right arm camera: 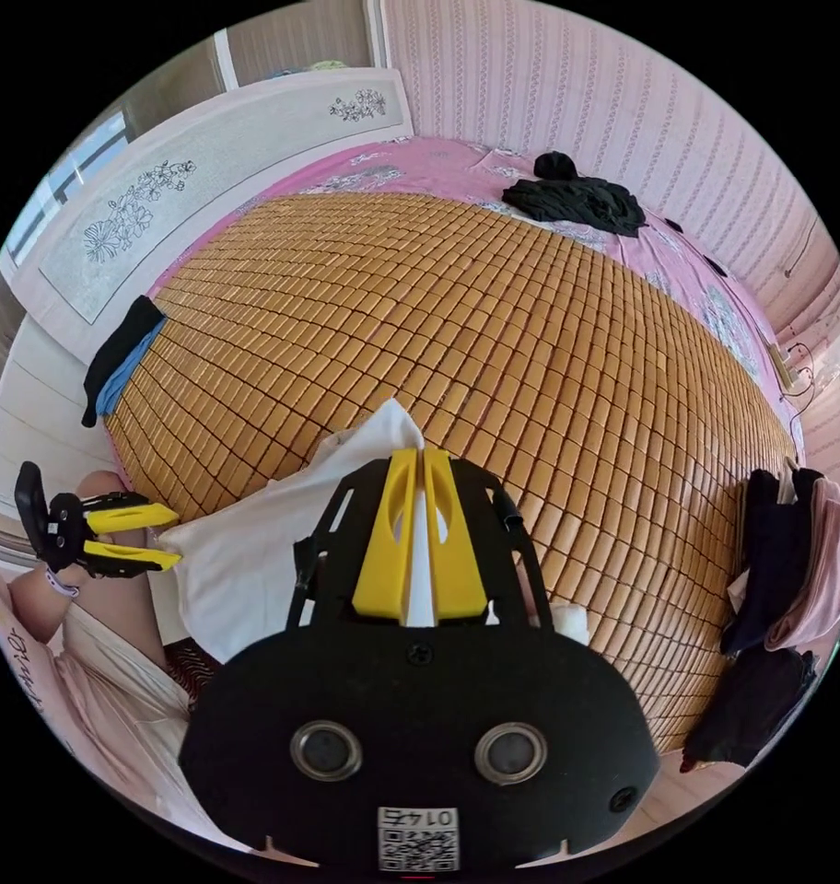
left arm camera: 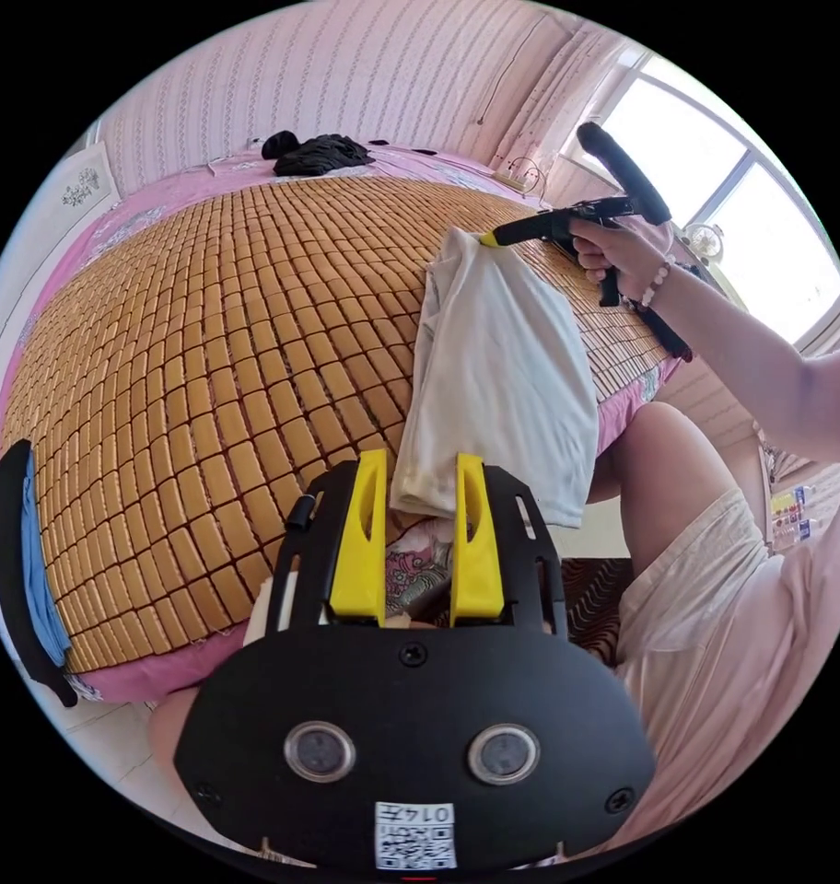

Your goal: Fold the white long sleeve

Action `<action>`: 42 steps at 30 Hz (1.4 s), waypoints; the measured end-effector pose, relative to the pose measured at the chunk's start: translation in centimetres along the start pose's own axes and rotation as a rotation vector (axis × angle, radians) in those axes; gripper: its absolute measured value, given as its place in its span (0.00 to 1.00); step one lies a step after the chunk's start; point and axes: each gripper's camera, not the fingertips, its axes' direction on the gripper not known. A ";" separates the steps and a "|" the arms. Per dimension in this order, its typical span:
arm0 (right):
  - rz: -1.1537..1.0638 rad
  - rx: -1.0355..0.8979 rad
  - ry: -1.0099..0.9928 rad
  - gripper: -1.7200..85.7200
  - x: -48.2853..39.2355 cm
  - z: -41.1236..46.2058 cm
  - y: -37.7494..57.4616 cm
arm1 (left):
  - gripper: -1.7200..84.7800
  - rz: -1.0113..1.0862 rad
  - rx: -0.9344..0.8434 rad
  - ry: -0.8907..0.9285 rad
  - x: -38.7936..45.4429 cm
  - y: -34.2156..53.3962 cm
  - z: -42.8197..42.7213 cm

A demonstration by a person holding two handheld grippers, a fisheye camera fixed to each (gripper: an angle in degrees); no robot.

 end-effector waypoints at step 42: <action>-0.641 0.456 -0.633 0.03 -26.9 -22.5 -8.4 | 0.02 -0.275 0.536 -0.481 -0.6 21.4 -38.6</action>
